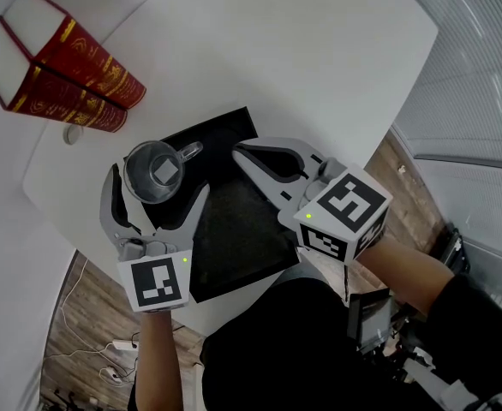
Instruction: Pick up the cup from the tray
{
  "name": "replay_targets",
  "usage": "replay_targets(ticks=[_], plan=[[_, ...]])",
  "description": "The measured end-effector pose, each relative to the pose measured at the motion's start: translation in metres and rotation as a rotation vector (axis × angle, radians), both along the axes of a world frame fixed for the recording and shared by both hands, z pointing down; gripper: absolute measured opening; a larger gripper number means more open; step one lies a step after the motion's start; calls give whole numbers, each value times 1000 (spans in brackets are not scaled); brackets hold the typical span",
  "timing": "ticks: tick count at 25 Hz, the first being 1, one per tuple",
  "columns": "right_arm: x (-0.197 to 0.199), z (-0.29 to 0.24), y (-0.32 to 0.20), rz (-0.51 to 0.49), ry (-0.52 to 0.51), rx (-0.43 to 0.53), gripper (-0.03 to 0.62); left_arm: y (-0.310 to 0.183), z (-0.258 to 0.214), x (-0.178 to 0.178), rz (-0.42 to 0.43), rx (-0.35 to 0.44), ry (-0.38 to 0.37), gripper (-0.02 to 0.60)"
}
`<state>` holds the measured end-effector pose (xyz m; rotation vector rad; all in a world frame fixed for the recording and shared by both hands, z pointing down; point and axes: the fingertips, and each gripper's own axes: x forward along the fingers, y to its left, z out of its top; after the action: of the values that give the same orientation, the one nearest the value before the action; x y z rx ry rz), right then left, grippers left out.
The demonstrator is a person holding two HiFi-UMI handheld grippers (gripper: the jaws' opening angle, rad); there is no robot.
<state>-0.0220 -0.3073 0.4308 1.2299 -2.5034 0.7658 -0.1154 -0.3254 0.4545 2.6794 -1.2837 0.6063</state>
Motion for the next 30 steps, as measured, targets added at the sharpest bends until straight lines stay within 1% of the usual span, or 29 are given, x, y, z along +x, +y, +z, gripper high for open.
replay_targets(ticks=[1, 3, 6, 10, 13, 16, 23, 30], plan=[[1, 1, 0, 2, 0, -2, 14, -1, 1, 3, 23, -6, 1, 580], [1, 1, 0, 4, -1, -2, 14, -5, 1, 7, 66, -6, -3, 591], [1, 1, 0, 7, -2, -2, 14, -10, 3, 10, 117, 7, -44, 592], [2, 1, 1, 11, -8, -4, 14, -14, 7, 13, 147, -16, -53, 592], [4, 1, 2, 17, -11, -5, 14, -16, 5, 19, 157, -21, -20, 592], [5, 2, 3, 20, -12, -8, 14, -15, 10, 23, 175, -36, -34, 591], [6, 3, 2, 26, -18, -12, 14, -21, 9, 27, 162, -51, -18, 591], [2, 3, 1, 23, -27, -11, 14, -23, 10, 26, 140, -42, -43, 582]])
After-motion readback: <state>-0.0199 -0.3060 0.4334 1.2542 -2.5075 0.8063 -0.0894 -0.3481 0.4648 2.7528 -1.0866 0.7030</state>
